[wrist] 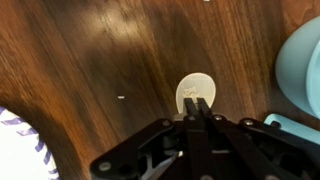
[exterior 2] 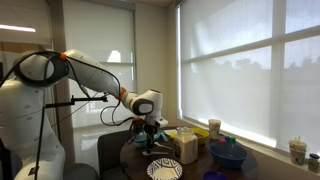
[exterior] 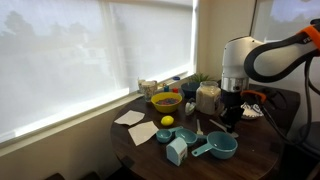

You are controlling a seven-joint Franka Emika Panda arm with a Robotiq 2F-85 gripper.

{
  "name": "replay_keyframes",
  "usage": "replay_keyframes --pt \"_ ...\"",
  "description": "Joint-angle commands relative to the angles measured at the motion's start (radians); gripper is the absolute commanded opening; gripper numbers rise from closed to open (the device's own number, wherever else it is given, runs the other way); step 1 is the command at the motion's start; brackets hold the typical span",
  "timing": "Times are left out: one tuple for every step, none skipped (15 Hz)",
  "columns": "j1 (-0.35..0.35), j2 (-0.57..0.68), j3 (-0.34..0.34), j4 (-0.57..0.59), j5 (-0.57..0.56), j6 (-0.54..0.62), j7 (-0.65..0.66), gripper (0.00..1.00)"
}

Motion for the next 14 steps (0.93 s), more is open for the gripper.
replay_keyframes --pt "0.005 -0.033 0.0 -0.026 0.037 0.023 0.01 0.31" --pt "0.003 -0.034 0.0 -0.027 0.039 0.025 0.016 0.32" --pt "0.004 -0.037 -0.002 -0.028 0.048 0.029 0.009 0.38" --pt "0.003 -0.038 -0.001 -0.027 0.049 0.03 0.012 0.44" --pt "0.003 -0.039 -0.001 -0.026 0.05 0.029 0.012 0.52" --pt "0.003 -0.04 -0.001 -0.026 0.048 0.03 0.013 0.58" --pt "0.002 -0.042 0.0 -0.025 0.046 0.03 0.016 0.64" --pt "0.001 -0.045 0.002 -0.026 0.038 0.032 0.02 0.72" --pt "-0.001 -0.048 0.003 -0.028 0.03 0.034 0.024 0.79" --pt "-0.006 -0.049 0.003 -0.028 0.02 0.031 0.036 0.87" --pt "-0.01 -0.047 0.003 -0.027 0.015 0.033 0.041 0.93" --pt "-0.015 -0.04 0.004 -0.024 0.003 0.029 0.056 0.98" --pt "-0.017 -0.033 0.003 -0.022 0.006 0.037 0.057 1.0" --pt "-0.018 -0.028 0.0 -0.02 0.016 0.042 0.057 1.0"
